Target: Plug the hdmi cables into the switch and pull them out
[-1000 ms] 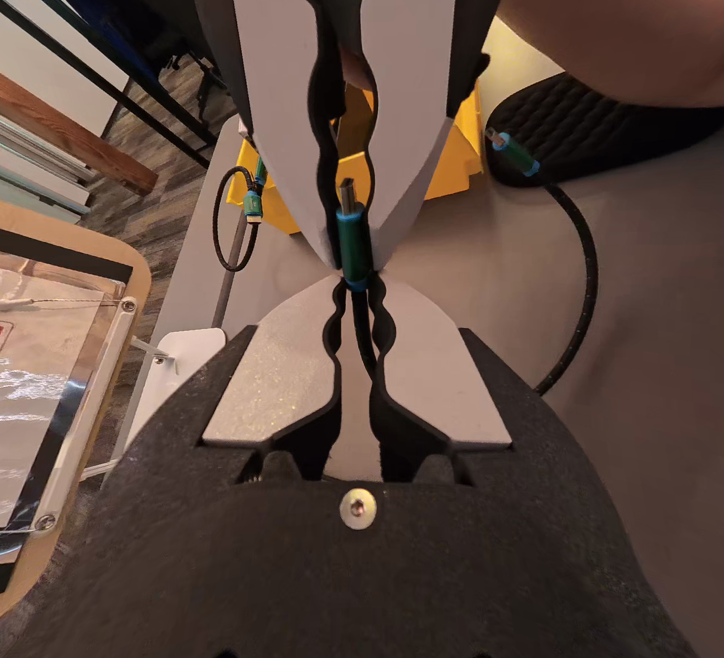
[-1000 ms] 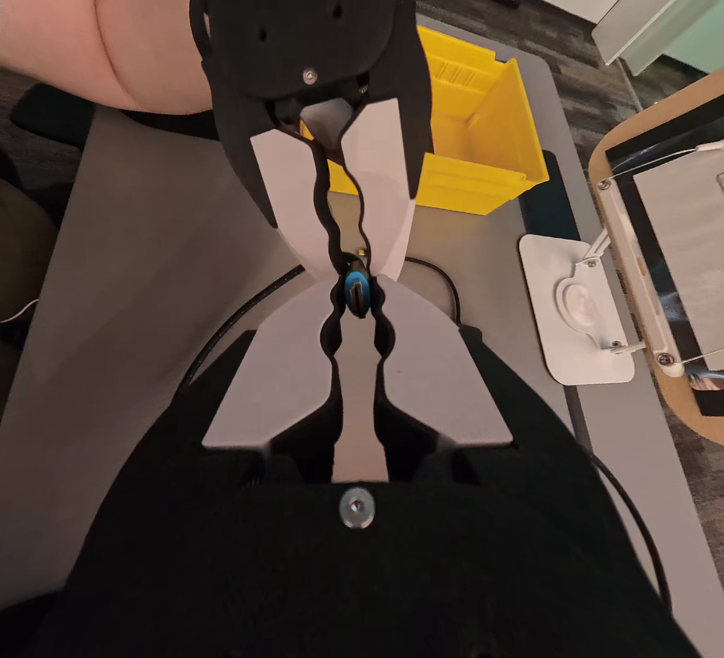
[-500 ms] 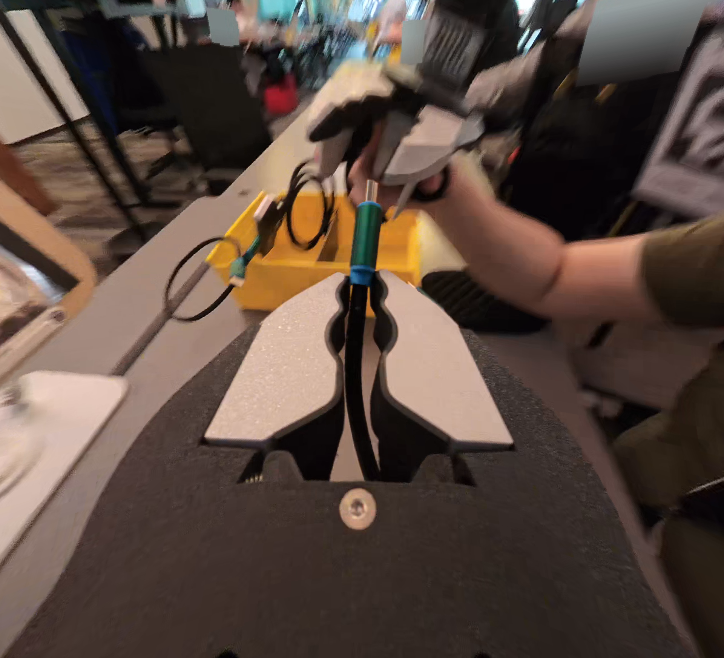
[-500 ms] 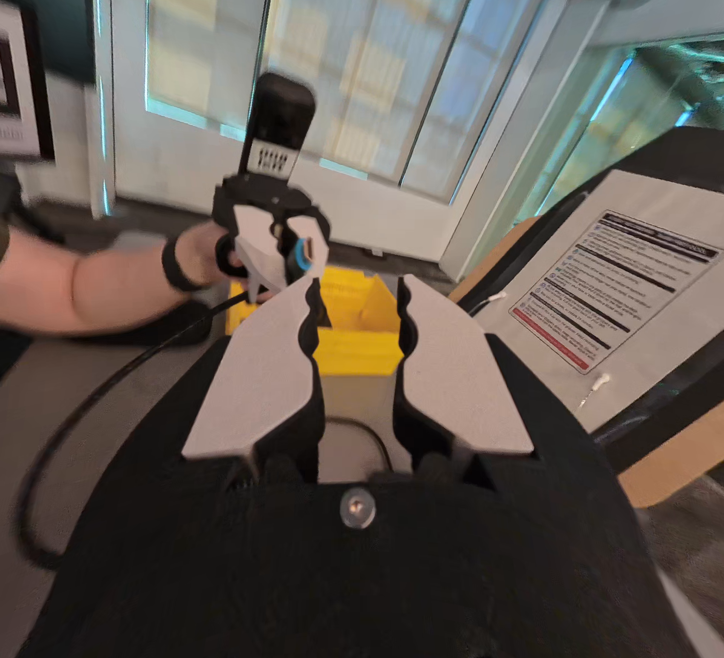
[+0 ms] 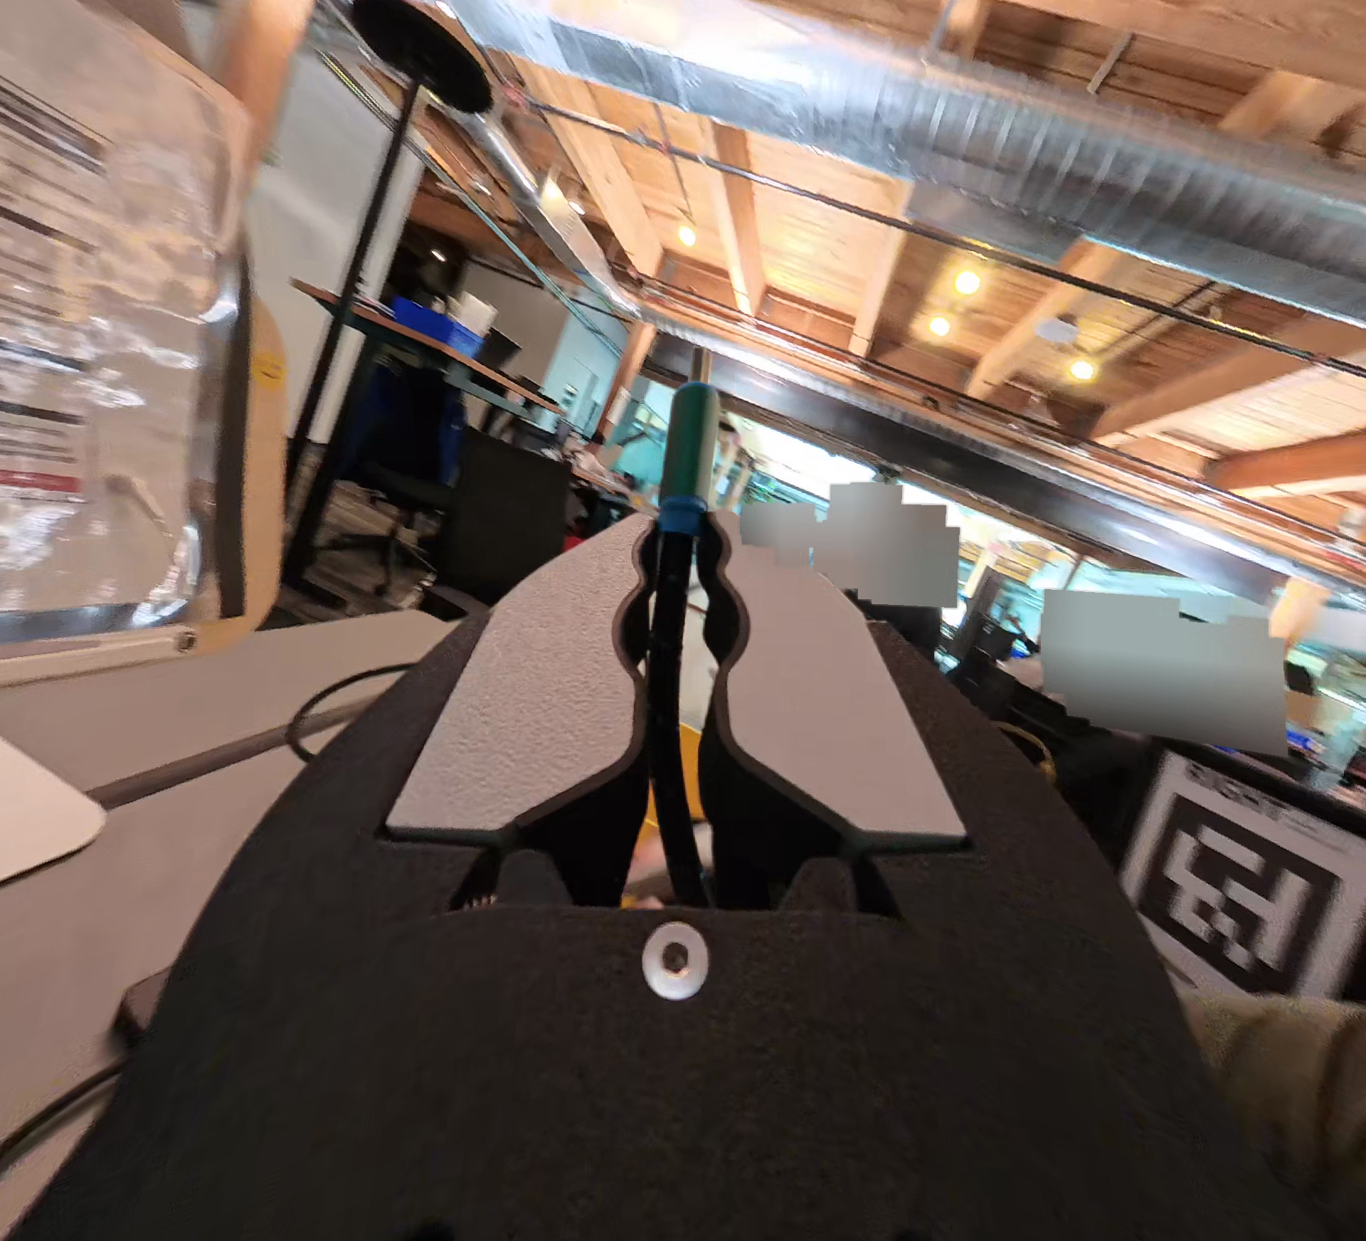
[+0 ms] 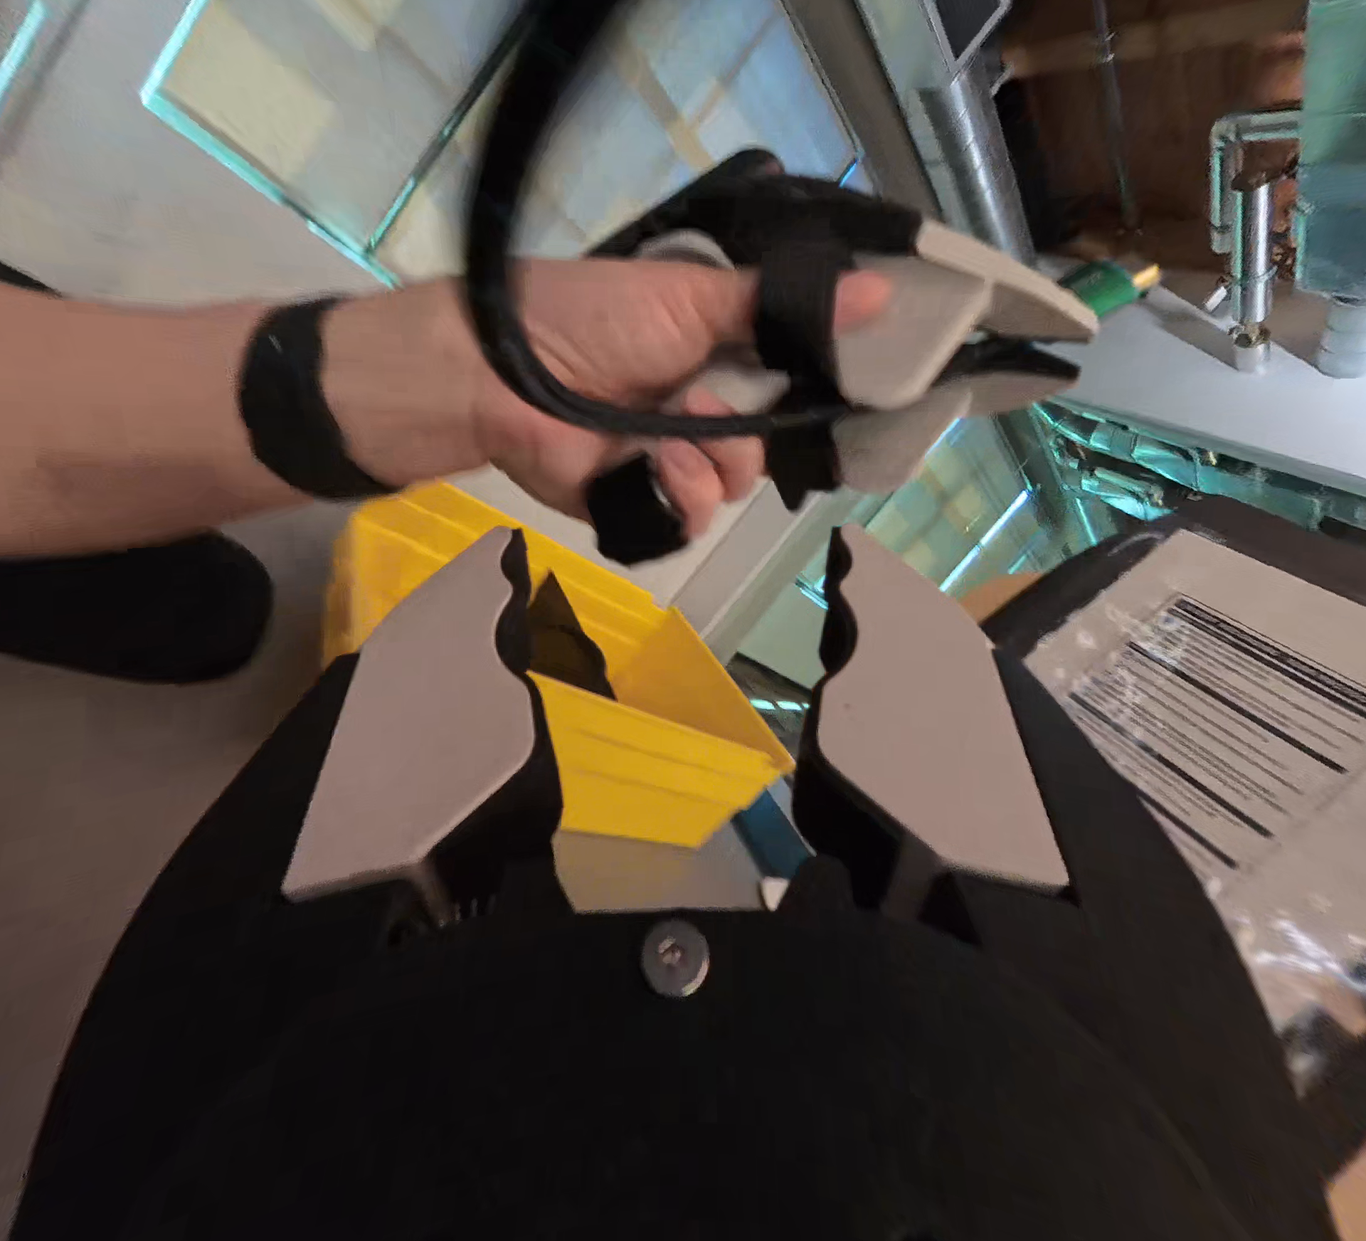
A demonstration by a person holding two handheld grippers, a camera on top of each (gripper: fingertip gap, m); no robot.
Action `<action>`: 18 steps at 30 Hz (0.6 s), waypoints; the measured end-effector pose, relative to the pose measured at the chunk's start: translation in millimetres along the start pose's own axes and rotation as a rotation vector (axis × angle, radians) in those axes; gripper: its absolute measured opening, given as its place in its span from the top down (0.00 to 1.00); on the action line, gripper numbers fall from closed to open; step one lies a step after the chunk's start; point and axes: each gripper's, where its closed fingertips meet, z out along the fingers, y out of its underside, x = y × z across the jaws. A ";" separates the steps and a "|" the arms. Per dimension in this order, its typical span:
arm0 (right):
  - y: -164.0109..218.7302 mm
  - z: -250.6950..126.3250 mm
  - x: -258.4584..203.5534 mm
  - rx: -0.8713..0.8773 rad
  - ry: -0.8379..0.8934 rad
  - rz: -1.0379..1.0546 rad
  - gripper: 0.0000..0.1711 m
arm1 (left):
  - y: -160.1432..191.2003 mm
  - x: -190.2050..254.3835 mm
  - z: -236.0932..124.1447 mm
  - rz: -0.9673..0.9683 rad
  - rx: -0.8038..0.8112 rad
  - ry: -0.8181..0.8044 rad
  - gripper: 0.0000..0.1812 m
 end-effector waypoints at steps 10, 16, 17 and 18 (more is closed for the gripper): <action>-25.1 -1.0 13.2 0.058 0.069 0.297 0.94 | -1.5 -18.3 -4.7 -0.002 0.118 -0.124 0.95; -43.3 -13.5 42.0 0.002 -0.059 0.337 0.95 | -9.5 -17.0 -5.2 -0.127 0.070 -0.024 0.93; -42.2 -14.8 45.0 -0.021 -0.073 0.329 0.95 | -11.8 -18.6 -6.8 -0.145 0.063 -0.007 0.94; -41.5 -16.3 48.5 -0.037 -0.080 0.313 0.95 | -12.0 -20.6 -7.7 -0.152 0.043 0.004 0.94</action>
